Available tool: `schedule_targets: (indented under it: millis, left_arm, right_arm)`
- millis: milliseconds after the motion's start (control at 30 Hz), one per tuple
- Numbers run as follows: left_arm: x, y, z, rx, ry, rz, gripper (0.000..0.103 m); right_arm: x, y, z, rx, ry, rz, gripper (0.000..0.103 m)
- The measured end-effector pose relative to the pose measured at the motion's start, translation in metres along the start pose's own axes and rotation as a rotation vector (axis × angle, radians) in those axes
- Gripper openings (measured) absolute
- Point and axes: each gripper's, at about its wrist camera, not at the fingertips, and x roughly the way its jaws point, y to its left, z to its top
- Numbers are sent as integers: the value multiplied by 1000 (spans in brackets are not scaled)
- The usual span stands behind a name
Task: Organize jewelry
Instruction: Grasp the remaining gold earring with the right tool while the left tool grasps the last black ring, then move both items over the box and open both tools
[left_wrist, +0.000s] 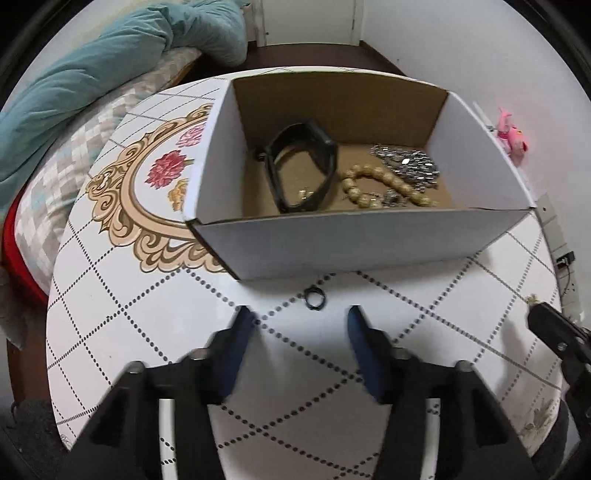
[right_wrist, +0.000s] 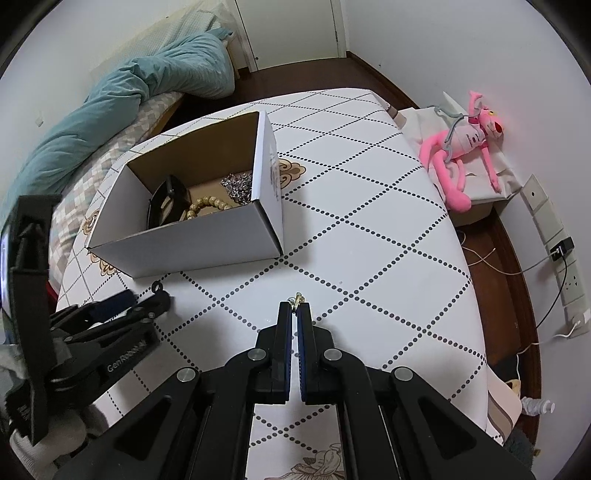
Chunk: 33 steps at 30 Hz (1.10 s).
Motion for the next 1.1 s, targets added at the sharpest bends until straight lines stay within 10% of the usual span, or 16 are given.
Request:
schedule_targets:
  millis: [200, 333, 733, 1100]
  left_arm:
    - [2, 2, 3, 4, -35, -4, 48]
    - [-1, -5, 4, 38, -55, -9, 10]
    - [-50, 0, 1, 31, -81, -126, 10]
    - [-69, 23, 84, -13, -28, -198, 10]
  right_arm:
    - [2, -1, 0, 8, 0, -4, 3]
    - [4, -2, 0, 10, 6, -8, 3]
    - [-21, 10, 13, -7, -32, 60, 3]
    - [-19, 44, 96, -57, -21, 166, 3]
